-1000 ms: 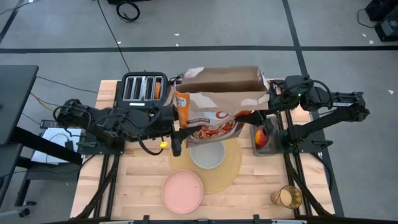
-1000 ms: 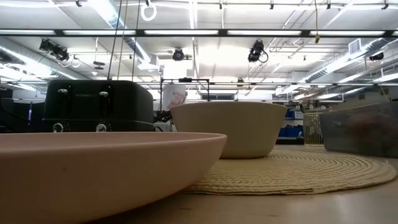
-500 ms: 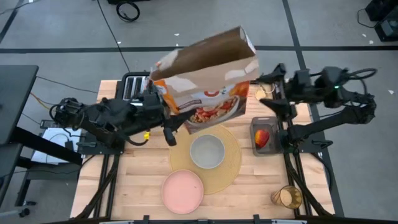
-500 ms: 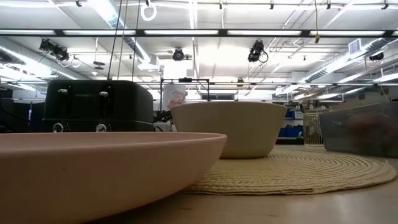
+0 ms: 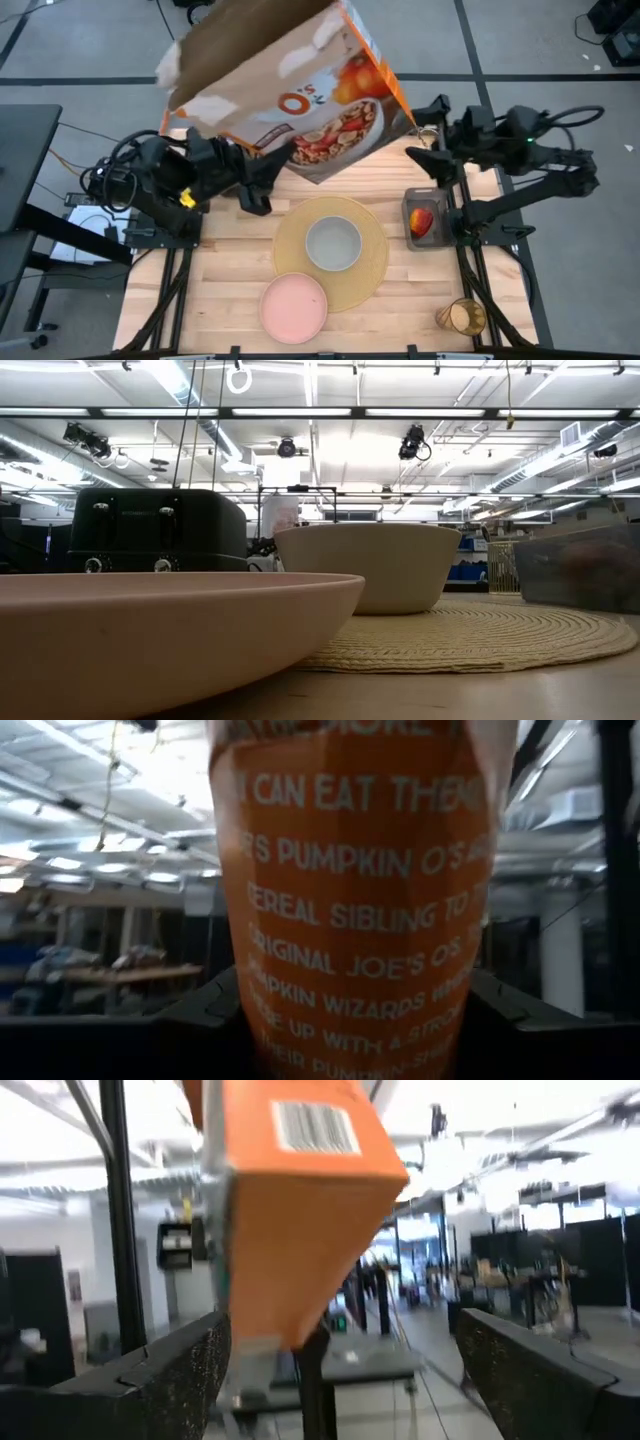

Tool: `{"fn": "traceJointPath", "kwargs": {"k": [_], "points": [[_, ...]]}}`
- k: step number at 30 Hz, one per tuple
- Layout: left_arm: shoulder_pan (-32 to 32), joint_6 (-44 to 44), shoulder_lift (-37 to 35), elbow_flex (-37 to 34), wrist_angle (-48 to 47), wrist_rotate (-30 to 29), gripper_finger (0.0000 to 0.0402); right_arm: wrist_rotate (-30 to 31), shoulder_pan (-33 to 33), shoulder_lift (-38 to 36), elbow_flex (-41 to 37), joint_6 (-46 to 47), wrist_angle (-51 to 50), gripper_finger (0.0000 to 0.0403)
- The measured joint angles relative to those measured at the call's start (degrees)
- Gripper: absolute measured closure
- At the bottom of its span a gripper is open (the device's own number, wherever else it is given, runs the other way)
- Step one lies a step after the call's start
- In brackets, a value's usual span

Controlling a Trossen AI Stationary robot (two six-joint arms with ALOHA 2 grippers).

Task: Arrange a breakfast setting
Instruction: Pour the cereal from the orange cereal box into the gray bowl

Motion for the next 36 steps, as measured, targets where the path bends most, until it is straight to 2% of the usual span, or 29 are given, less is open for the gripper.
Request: {"fn": "traceJointPath", "kwargs": {"k": [4,9,14,17,23,31,36], "points": [[0.9,0.0,0.02,-0.02,0.38,3.1,0.0191,-3.4,-1.16,5.56,-0.02,4.27,10.87,0.0009],[1.15,0.05,0.02,-0.02,0.69,3.75,0.0191,-9.87,-2.34,10.86,-0.02,10.65,24.19,0.0008],[1.13,0.59,0.02,-0.07,0.45,3.81,0.0191,-13.56,-3.36,14.24,-0.02,13.98,31.45,0.0008],[1.15,1.53,0.02,-0.07,0.6,3.79,0.0191,-13.65,-3.7,15.58,-0.02,14.11,33.73,0.0008],[2.06,-1.02,1.06,-0.02,1.36,4.28,0.0191,-14.36,-4.02,18.72,-0.02,9.59,45.49,0.0008],[5.09,-6.15,3.33,0.12,1.54,4.47,0.0192,-14.64,-4.19,20.01,0.0,7.3,49.02,0.0011],[5.94,-6.48,3.45,0.13,1.24,4.47,0.0192,-14.59,-5.38,19.43,-0.01,8.09,48.33,0.0029]]}}
